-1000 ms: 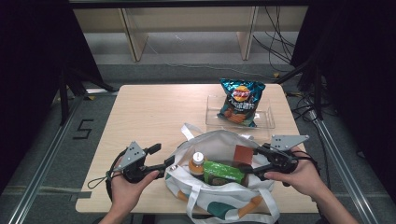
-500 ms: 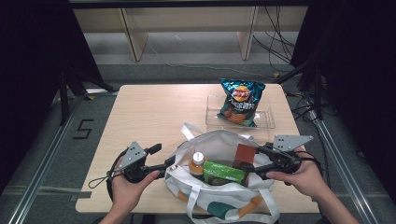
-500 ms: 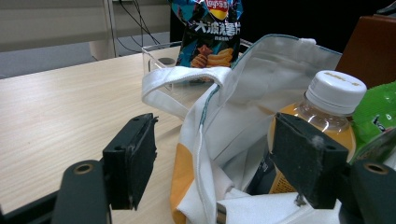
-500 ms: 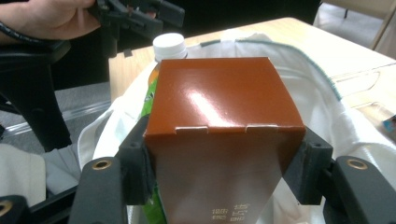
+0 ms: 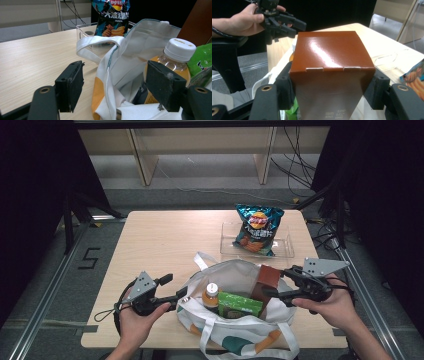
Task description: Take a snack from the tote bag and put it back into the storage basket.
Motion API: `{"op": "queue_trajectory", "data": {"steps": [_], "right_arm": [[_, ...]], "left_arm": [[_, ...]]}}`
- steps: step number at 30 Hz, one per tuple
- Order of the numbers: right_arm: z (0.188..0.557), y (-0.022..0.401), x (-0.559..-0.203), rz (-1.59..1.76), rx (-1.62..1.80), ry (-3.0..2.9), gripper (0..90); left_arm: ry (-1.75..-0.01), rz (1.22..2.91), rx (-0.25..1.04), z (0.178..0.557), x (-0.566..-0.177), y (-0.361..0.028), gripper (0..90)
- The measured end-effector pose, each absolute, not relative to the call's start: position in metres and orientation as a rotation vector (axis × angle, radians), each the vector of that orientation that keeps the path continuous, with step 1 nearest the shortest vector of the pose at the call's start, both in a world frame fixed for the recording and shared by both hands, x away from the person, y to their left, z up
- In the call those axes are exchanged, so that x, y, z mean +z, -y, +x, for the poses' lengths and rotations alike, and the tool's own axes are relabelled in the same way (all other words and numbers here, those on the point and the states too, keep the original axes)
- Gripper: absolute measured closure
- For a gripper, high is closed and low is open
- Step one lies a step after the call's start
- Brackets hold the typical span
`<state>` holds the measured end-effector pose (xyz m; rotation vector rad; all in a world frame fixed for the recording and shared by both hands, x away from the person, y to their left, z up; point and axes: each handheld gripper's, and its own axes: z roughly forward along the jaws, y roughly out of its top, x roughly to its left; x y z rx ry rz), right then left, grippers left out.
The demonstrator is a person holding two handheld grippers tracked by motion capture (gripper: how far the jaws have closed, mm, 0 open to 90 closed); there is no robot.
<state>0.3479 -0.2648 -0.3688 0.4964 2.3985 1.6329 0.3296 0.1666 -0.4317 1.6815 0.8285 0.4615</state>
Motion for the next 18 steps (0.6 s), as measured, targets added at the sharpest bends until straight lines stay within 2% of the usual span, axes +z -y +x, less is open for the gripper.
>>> {"op": "queue_trajectory", "data": {"steps": [18], "right_arm": [[0.350,0.278,-0.335,0.542,1.671,-2.289,39.1]], "left_arm": [[-0.834,1.681,0.467,0.329,-0.431,-0.167,29.9]]}}
